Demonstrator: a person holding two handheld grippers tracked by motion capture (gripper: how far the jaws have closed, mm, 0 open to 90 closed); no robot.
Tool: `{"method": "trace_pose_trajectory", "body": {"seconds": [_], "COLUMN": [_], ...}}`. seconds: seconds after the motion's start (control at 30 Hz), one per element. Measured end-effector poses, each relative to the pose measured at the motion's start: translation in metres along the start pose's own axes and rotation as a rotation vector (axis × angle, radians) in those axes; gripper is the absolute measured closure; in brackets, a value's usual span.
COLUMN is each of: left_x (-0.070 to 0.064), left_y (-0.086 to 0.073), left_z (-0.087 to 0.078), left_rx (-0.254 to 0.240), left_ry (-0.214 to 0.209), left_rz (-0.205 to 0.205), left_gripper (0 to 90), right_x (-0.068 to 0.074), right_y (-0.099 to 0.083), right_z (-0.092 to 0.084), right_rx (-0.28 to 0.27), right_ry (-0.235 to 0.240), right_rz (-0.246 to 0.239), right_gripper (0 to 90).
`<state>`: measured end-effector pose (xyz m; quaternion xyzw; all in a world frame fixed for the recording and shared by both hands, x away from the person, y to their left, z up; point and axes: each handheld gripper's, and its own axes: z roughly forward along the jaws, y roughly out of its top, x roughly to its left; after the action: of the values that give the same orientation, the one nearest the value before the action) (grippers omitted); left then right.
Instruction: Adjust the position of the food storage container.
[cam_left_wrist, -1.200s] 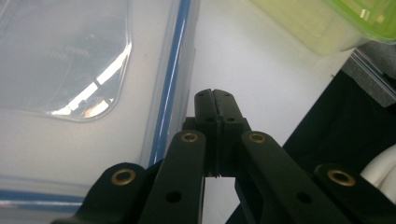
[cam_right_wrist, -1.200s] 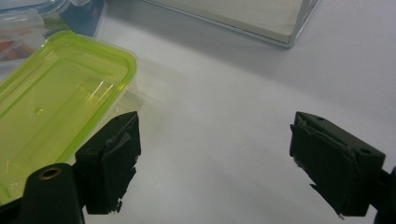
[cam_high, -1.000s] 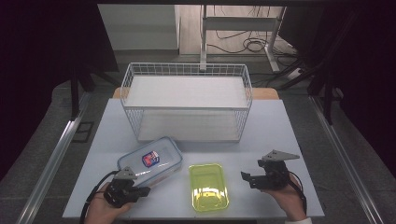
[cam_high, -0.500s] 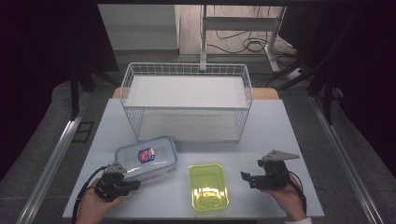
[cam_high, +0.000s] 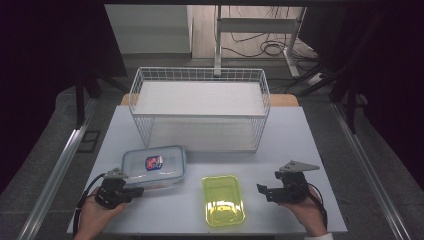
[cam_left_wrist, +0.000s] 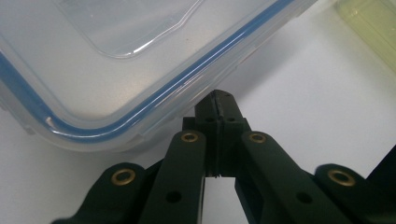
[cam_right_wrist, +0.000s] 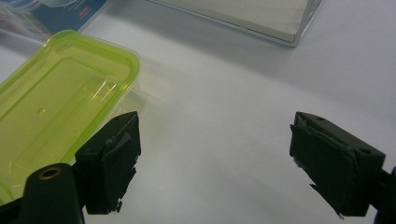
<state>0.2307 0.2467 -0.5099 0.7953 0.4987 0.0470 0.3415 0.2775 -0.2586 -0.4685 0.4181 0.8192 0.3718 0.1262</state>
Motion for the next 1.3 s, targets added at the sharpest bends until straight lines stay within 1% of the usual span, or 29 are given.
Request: {"method": "trace_pose_trajectory", "body": {"seconds": [0.07,0.3,0.4,0.43,0.5,0.53,0.57,0.6,0.63,0.67,0.7,0.73,0.77,0.8,0.83,0.9,0.97,1.03,1.07,1.17,1.3], "left_x": [0.003,0.002,-0.002,-0.004,-0.011,-0.014,-0.014,-0.02,-0.02,-0.025,-0.025,-0.027,-0.027,-0.027,-0.024,-0.02,-0.014,-0.012,-0.008,-0.004,-0.001], "left_y": [0.0,0.0,-0.002,-0.003,-0.004,-0.003,-0.003,0.0,0.0,0.003,0.003,0.006,0.006,0.007,0.007,0.007,0.007,0.007,0.006,0.006,0.006], "left_z": [-0.001,-0.002,-0.006,-0.009,-0.016,-0.02,-0.02,-0.028,-0.028,-0.034,-0.034,-0.038,-0.038,-0.04,-0.041,-0.042,-0.044,-0.045,-0.046,-0.048,-0.051], "left_rx": [-0.005,-0.011,-0.013,-0.015,-0.033,-0.047,-0.047,-0.073,-0.073,-0.098,-0.098,-0.125,-0.125,-0.133,-0.144,-0.151,-0.158,-0.158,-0.162,-0.163,-0.172], "left_ry": [0.003,0.007,-0.008,-0.019,-0.042,-0.04,-0.04,-0.033,-0.033,-0.029,-0.029,-0.018,-0.018,-0.013,-0.004,-0.002,-0.007,-0.012,-0.013,-0.014,-0.005], "left_rz": [-0.01,-0.01,-0.002,0.001,0.01,0.014,0.014,0.022,0.022,0.023,0.023,0.009,0.009,-0.004,-0.029,-0.056,-0.081,-0.086,-0.097,-0.104,-0.112], "left_gripper": [90.0,90.0,89.4,87.8,85.2,82.5,78.0,69.9,64.4,54.6,47.7,38.3,34.4,28.4,25.6,20.8,19.0,18.5,18.3,18.0,17.6], "right_x": [0.001,0.001,0.002,0.002,0.003,0.004,0.004,0.004,0.005,0.006,0.006,0.008,0.008,0.01,0.011,0.013,0.015,0.016,0.018,0.019,0.023], "right_y": [0.0,0.0,0.001,0.001,0.002,0.002,0.002,0.003,0.003,0.004,0.004,0.005,0.005,0.006,0.007,0.008,0.009,0.01,0.011,0.013,0.016], "right_z": [0.0,0.0,-0.001,-0.001,-0.002,-0.003,-0.004,-0.005,-0.005,-0.006,-0.006,-0.006,-0.006,-0.006,-0.005,-0.005,-0.004,-0.003,-0.002,0.0,0.001], "right_rx": [0.0,0.0,-0.008,-0.012,-0.02,-0.025,-0.031,-0.039,-0.043,-0.047,-0.047,-0.052,-0.052,-0.056,-0.058,-0.059,-0.057,-0.055,-0.058,-0.05,-0.049], "right_ry": [0.002,0.005,0.015,0.018,0.023,0.026,0.032,0.039,0.044,0.053,0.053,0.076,0.076,0.104,0.114,0.13,0.144,0.152,0.158,0.162,0.167], "right_rz": [-0.001,-0.003,-0.003,-0.002,-0.001,0.002,0.003,0.006,0.01,0.01,0.01,0.014,0.014,0.019,0.024,0.027,0.029,0.033,0.035,0.035,0.042], "right_gripper": [16.8,16.8,16.7,16.5,16.3,16.3,16.3,16.3,16.3,16.2,16.2,16.2,16.2,16.0,15.8,15.7,15.6,15.6,15.6,15.8,15.9]}}
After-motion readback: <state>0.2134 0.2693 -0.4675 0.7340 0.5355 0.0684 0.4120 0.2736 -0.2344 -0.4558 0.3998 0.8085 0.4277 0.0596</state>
